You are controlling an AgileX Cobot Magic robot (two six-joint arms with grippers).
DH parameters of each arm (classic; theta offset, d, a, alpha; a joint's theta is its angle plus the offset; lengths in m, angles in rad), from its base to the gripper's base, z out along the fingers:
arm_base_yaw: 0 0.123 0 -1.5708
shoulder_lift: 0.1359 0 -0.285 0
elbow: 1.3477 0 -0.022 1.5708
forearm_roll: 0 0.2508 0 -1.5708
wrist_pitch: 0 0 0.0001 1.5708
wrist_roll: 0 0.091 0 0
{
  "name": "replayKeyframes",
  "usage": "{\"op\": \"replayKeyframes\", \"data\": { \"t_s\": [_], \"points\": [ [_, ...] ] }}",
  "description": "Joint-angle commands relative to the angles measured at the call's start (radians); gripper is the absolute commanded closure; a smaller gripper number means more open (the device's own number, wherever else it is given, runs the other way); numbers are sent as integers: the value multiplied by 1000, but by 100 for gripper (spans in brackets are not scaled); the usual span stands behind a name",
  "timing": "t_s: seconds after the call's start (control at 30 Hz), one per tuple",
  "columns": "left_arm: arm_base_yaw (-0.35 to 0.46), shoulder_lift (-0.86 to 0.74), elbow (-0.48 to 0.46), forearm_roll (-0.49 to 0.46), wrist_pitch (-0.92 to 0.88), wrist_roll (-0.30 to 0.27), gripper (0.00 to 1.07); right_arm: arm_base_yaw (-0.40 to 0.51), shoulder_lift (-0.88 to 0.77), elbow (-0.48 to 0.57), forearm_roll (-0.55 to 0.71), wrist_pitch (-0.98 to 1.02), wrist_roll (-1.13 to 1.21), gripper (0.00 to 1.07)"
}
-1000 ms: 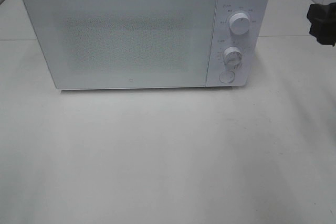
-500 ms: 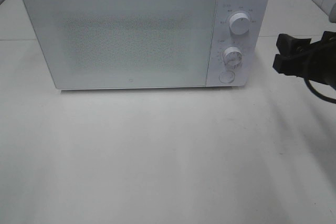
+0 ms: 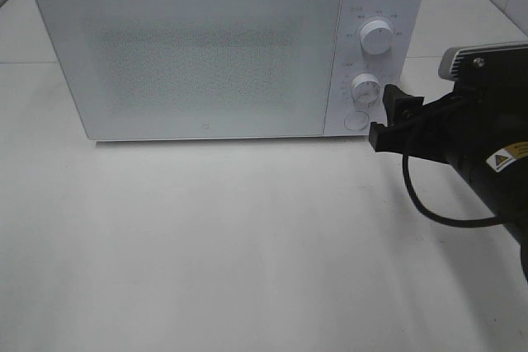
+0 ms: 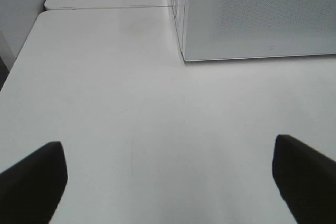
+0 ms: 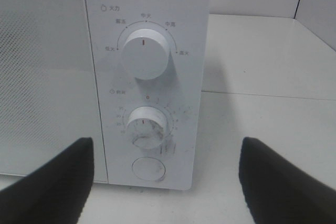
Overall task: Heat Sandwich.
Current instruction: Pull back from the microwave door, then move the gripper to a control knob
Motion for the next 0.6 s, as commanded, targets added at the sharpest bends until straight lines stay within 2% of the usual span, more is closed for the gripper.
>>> {"op": "replayKeyframes", "data": {
  "t_s": [0.03,0.2,0.37,0.6],
  "points": [
    [3,-28,4,-3,0,-6,3,72,47,-1,104,-81,-7,33],
    [3,-28,4,-3,0,-6,3,145,94,-1,188,-140,-6,33],
    [3,-28,4,-3,0,-6,3,180,129,-2,234,-171,-2,33],
    [3,-28,4,-3,0,-6,3,183,135,-2,240,-170,5,33]
  ]
}}
